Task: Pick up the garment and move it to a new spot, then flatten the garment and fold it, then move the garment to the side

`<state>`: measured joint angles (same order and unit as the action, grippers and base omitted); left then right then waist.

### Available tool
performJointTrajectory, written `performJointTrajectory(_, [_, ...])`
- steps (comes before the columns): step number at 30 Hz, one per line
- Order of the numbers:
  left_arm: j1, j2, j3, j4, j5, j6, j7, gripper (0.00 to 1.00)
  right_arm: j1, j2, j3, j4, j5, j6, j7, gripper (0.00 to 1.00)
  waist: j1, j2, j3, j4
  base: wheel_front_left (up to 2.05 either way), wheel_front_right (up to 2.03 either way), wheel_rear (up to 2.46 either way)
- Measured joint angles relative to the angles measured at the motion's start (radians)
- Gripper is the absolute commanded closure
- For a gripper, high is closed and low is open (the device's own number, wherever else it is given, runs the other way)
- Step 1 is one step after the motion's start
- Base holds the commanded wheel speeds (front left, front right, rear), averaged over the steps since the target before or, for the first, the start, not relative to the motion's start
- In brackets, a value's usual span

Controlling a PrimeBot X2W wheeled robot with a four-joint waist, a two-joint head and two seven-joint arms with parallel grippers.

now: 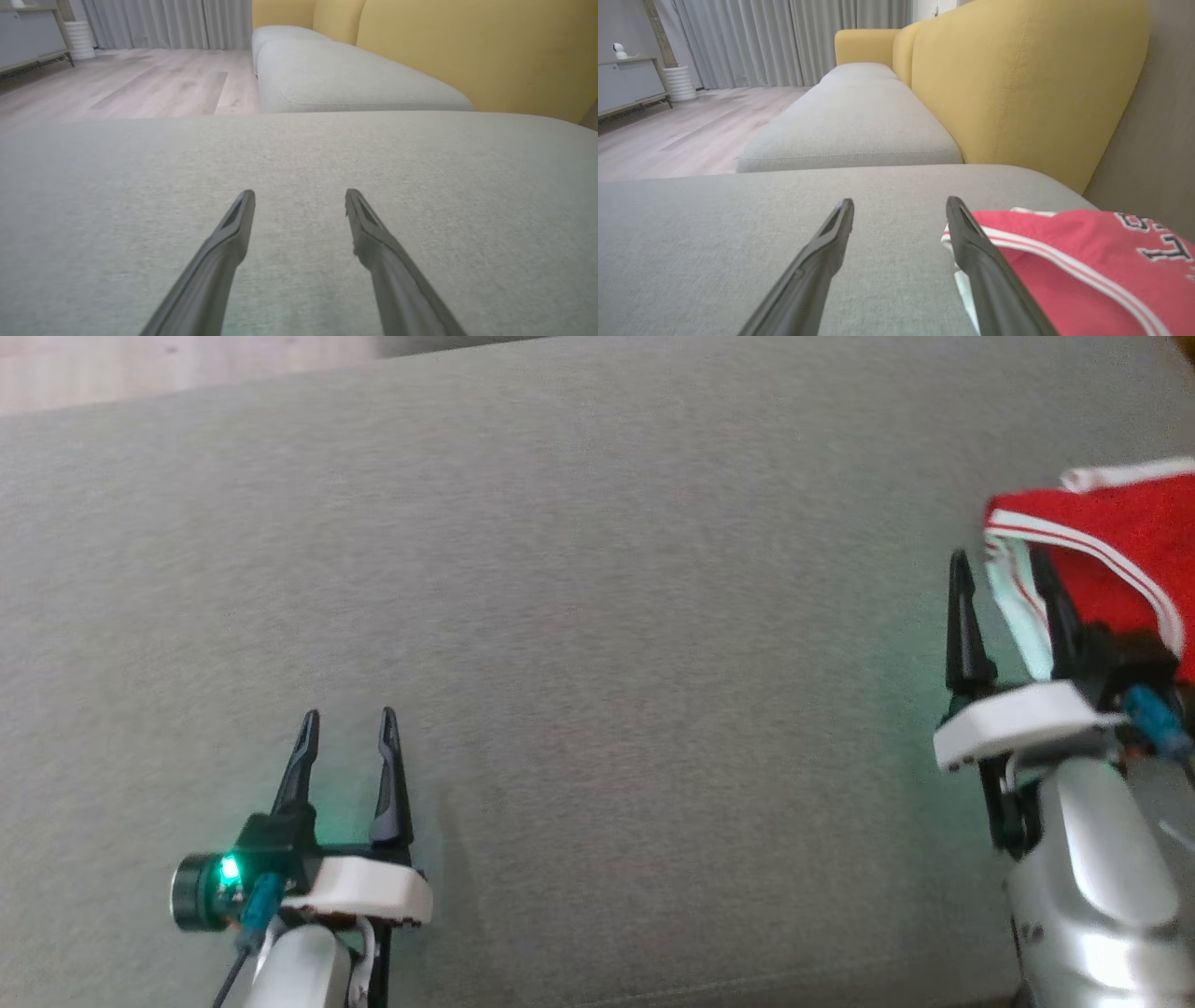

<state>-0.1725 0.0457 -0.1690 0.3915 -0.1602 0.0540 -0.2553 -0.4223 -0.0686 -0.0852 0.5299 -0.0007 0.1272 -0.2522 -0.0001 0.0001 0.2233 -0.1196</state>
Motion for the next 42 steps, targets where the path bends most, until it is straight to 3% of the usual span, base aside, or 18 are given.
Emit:
performJointTrajectory(12, [0.061, 0.000, 0.043, -0.010, -0.021, 0.019, 0.000, 0.00, 0.144, 0.017, 0.046, -0.026, 0.092, 0.000, 0.000, 0.00, 0.0000, 0.0000, -0.060, 0.129, 0.00, 0.00, 0.00])
performJointTrajectory(23, [0.111, 0.000, 0.073, -0.038, -0.027, 0.016, 0.000, 0.00, 0.176, 0.018, 0.091, -0.026, 0.137, 0.000, 0.000, 0.00, 0.0000, 0.0000, -0.119, 0.129, 0.00, 0.00, 0.00])
performJointTrajectory(31, [0.122, 0.000, 0.094, -0.072, -0.075, -0.021, 0.000, 0.00, 0.192, 0.018, 0.109, -0.028, 0.159, 0.000, 0.000, 0.00, 0.0000, 0.0000, -0.136, 0.120, 0.00, 0.00, 0.00])
performJointTrajectory(32, [0.122, 0.000, 0.098, -0.075, -0.077, -0.021, 0.000, 1.00, 0.192, 0.018, 0.109, -0.027, 0.159, 0.000, 0.000, 1.00, 0.0000, 0.0000, -0.136, 0.119, 0.00, 0.00, 0.00])
performJointTrajectory(36, [0.142, -0.002, 0.098, -0.013, -0.081, -0.020, 0.008, 1.00, 0.233, 0.024, 0.108, 0.035, 0.163, 0.000, 0.007, 1.00, 0.0001, 0.0000, -0.138, 0.119, 0.00, 0.00, 0.00])
performJointTrajectory(42, [0.151, -0.002, 0.102, -0.010, -0.150, -0.028, 0.027, 1.00, 0.248, 0.024, 0.103, 0.028, 0.234, 0.000, 0.025, 1.00, 0.0001, 0.0000, -0.142, 0.119, 0.00, 0.00, 0.00])
